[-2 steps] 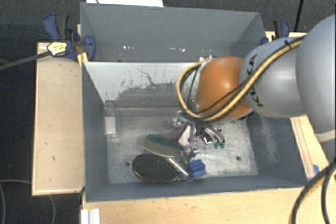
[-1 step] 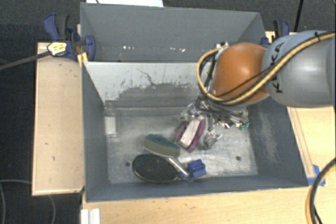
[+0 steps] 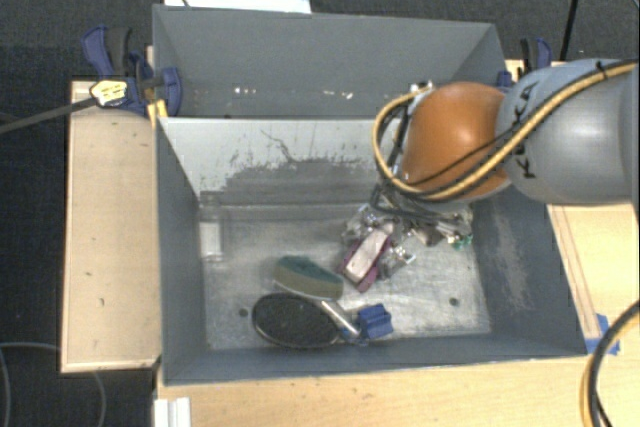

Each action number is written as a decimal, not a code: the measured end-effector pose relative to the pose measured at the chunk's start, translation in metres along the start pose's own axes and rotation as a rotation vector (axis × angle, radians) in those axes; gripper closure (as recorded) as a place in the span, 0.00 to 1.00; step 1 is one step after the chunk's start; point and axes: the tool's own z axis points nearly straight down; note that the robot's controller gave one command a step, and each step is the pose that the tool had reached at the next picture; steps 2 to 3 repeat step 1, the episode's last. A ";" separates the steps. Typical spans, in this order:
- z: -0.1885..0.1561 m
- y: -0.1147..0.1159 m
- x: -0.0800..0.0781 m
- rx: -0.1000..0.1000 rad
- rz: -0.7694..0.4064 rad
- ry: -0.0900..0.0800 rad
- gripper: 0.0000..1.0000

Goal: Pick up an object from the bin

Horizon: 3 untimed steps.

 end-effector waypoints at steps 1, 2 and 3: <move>-0.147 -0.008 -0.012 0.005 -0.020 -0.004 1.00; -0.147 -0.008 -0.012 0.005 -0.020 -0.004 1.00; -0.147 -0.008 -0.012 0.005 -0.020 -0.004 1.00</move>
Offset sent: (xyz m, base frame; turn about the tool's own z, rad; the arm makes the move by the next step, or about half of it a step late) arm 0.0119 -0.0004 0.1419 -0.0243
